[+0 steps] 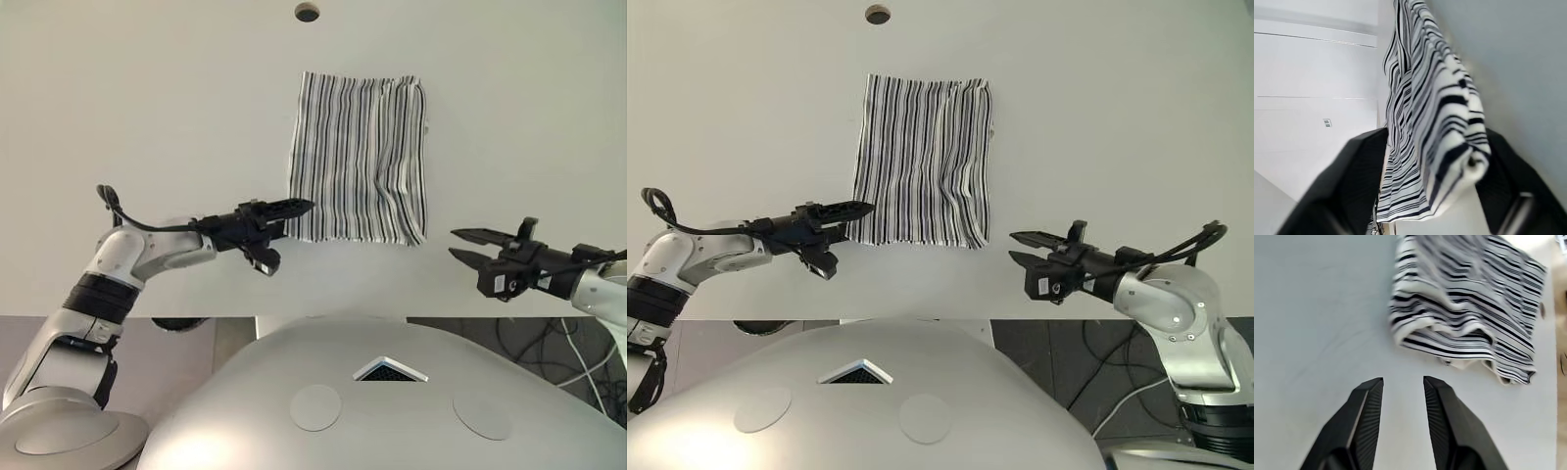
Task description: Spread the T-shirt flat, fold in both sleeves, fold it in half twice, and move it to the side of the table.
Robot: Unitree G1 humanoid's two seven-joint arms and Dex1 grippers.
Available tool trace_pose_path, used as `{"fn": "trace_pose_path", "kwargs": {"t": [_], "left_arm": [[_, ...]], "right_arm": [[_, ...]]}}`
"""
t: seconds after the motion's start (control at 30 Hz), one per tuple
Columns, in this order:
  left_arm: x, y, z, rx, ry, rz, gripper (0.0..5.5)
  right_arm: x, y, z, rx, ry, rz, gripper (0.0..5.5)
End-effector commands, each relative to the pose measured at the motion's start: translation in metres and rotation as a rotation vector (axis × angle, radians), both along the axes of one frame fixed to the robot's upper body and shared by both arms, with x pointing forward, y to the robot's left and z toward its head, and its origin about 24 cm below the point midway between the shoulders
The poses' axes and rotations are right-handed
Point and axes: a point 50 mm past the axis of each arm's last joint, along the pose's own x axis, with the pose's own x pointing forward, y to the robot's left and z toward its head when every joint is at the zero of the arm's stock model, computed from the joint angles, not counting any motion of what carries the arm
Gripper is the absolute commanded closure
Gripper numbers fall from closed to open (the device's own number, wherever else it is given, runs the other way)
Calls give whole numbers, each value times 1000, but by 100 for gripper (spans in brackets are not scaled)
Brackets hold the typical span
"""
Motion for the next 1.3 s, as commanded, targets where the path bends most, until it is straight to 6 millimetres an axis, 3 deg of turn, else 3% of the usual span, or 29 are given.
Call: {"fn": "trace_pose_path", "kwargs": {"t": [0.03,0.13,0.33,0.63,0.73,0.93,1.3], "left_arm": [[-21,16,-27,183,133,-12,349],[-23,16,-28,185,144,-16,389],[-24,14,-28,185,147,-19,447],[-22,12,-26,183,137,-23,524],[-22,12,-25,181,133,-23,529],[-22,10,-23,170,126,-25,532],[-17,10,-10,94,129,19,534]], "right_arm": [[-2,6,-3,-52,-6,64,343],[7,19,-1,-31,-95,122,288],[23,41,-11,-20,-173,236,286],[39,40,-39,-95,-172,287,286],[38,38,-47,-107,-146,291,286],[29,54,-51,-15,-96,333,286],[26,49,-42,62,-39,269,515]]}}
